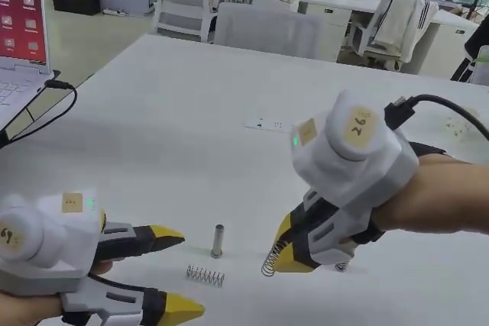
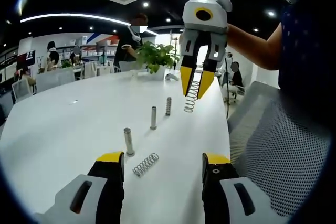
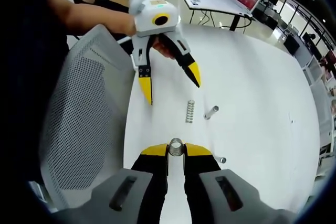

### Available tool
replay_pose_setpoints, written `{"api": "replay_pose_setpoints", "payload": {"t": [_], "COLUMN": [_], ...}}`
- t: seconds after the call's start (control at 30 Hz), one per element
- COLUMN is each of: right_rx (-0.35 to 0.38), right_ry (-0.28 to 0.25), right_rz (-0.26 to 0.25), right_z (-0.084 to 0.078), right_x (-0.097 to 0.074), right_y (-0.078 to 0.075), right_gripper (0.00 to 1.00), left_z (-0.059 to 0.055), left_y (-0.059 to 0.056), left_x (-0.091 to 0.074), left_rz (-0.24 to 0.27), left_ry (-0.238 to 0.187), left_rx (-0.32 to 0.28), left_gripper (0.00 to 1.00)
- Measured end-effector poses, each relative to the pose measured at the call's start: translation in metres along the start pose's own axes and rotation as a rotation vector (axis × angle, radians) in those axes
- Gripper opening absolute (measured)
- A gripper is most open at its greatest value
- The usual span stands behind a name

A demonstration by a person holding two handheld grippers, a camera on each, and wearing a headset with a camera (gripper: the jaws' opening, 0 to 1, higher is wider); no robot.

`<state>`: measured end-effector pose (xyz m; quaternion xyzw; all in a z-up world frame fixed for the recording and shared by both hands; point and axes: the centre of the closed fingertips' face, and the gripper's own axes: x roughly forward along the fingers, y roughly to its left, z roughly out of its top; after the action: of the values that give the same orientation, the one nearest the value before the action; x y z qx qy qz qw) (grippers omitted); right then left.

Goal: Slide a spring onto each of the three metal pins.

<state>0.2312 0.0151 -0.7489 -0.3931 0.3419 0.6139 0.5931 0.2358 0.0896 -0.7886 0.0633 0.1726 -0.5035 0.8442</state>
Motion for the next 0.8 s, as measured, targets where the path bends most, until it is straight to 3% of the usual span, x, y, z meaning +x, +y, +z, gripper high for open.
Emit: {"api": "replay_pose_setpoints", "payload": {"t": [0.33, 0.8], "right_rx": [0.028, 0.074], "right_ry": [0.012, 0.04], "right_rz": [-0.018, -0.094], "right_z": [-0.012, -0.032], "right_x": [-0.006, -0.02], "right_y": [-0.01, -0.042], "right_gripper": [0.08, 0.08], "left_z": [-0.008, -0.012], "left_y": [0.003, 0.005], "left_x": [0.001, 0.002], "left_rz": [0.013, 0.016], "left_ry": [0.01, 0.01], "left_rx": [-0.022, -0.032], "left_gripper": [0.58, 0.58]}}
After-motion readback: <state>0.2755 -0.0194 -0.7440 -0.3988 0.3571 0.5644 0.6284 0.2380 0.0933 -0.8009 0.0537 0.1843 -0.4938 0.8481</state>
